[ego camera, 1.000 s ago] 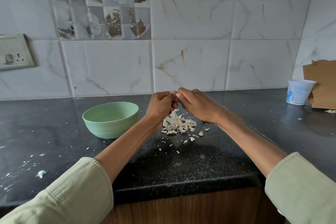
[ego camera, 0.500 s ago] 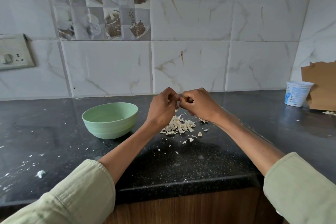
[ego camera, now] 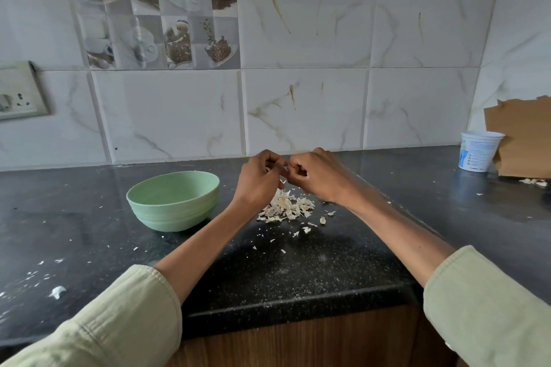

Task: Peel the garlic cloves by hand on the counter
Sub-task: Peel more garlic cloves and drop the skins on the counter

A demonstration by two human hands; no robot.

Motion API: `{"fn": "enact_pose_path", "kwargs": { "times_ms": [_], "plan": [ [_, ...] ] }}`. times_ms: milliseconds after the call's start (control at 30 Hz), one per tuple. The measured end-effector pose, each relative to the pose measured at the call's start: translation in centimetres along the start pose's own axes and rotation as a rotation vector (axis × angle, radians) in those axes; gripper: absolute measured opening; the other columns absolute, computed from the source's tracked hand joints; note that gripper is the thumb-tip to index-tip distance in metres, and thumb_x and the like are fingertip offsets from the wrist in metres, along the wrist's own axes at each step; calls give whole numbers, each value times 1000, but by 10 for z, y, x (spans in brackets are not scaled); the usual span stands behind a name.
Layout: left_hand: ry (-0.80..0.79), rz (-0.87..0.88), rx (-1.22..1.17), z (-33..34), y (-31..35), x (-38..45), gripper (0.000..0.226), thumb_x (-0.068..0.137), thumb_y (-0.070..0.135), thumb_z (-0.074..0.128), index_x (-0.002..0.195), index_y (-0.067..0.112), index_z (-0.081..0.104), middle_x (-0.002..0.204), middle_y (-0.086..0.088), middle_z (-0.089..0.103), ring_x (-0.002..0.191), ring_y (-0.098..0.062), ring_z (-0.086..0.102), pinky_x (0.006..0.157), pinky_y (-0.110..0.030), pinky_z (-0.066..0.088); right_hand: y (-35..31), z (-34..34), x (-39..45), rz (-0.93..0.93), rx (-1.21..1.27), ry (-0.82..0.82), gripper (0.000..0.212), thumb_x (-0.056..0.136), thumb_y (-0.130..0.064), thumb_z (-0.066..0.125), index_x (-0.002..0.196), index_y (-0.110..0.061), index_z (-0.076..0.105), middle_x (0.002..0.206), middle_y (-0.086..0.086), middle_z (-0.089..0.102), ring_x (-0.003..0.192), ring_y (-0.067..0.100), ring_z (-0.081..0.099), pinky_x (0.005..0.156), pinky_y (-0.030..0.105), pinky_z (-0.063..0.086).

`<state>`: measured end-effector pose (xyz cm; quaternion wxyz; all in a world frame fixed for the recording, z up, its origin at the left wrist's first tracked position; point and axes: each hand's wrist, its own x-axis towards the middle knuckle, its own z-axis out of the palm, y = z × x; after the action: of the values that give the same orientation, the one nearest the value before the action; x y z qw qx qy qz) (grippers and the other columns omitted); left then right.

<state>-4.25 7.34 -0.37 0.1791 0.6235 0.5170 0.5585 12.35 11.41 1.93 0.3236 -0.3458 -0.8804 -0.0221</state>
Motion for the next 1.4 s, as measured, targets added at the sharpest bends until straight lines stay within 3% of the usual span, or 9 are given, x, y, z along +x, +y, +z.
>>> {"fn": "enact_pose_path", "kwargs": {
  "times_ms": [133, 333, 500, 600, 767, 933, 1100, 1267, 1400],
  "plan": [
    [28, 73, 60, -3, 0, -1, 8, 104, 17, 59, 102, 18, 67, 83, 3, 76, 66, -14, 72, 68, -40, 59, 2, 2, 1, 77, 215, 21, 25, 104, -13, 63, 81, -8, 68, 60, -1, 71, 47, 1, 61, 55, 11, 44],
    [28, 102, 60, -2, 1, 0, 8, 100, 12, 64, 104, 19, 65, 90, 0, 75, 65, -17, 72, 60, -36, 55, 18, 5, 7, 103, 438, 47, 17, 106, -18, 63, 94, -11, 74, 76, 2, 77, 70, 18, 75, 60, 35, 63],
    [30, 99, 22, -3, 4, -3, 9, 100, 20, 69, 107, 16, 64, 87, -3, 76, 66, -23, 73, 59, -37, 57, 24, 7, 12, 76, 308, 119, 16, 102, -19, 70, 89, -23, 79, 95, -6, 72, 90, 14, 68, 82, 36, 56],
    [27, 92, 40, -2, 3, -3, 14, 98, 25, 73, 107, 18, 65, 90, -2, 75, 64, -20, 73, 63, -41, 59, 25, 7, 12, 102, 309, 130, 12, 99, -22, 74, 90, -23, 81, 92, -7, 75, 84, 17, 69, 79, 41, 58],
    [25, 69, 45, -1, 0, -2, 22, 90, 23, 84, 102, 20, 66, 82, -1, 74, 61, -17, 74, 59, -33, 53, 28, 7, 14, 111, 351, 180, 4, 91, -29, 83, 88, -26, 82, 93, -5, 68, 84, 8, 66, 79, 25, 54],
    [17, 50, 39, -2, 1, -3, 27, 85, 24, 89, 100, 14, 69, 83, -6, 75, 60, -18, 75, 59, -42, 60, 23, 4, 13, 133, 476, 215, 9, 88, -27, 86, 91, -20, 83, 89, -10, 77, 76, -1, 68, 74, 19, 53],
    [23, 41, 12, -4, 5, -5, 29, 83, 24, 91, 97, 10, 70, 84, -8, 76, 59, -20, 75, 54, -33, 59, 23, 7, 13, 112, 591, 167, 14, 89, -17, 84, 99, -8, 83, 89, 3, 81, 81, 17, 79, 76, 33, 65],
    [81, 43, -7, -8, 8, -5, 21, 86, 21, 89, 95, 12, 72, 75, -4, 75, 58, -21, 75, 60, -43, 63, 23, 6, 13, 100, 690, 159, 22, 89, -18, 83, 107, -5, 82, 96, 6, 82, 87, 24, 80, 82, 33, 65],
    [107, 73, 0, -8, 12, -7, 12, 88, 18, 87, 90, 15, 76, 71, -2, 75, 56, -19, 73, 59, -40, 62, 21, 2, 12, 152, 836, 176, 23, 85, -10, 86, 103, 3, 79, 92, 12, 81, 84, 26, 79, 75, 27, 64]
  ]
}}
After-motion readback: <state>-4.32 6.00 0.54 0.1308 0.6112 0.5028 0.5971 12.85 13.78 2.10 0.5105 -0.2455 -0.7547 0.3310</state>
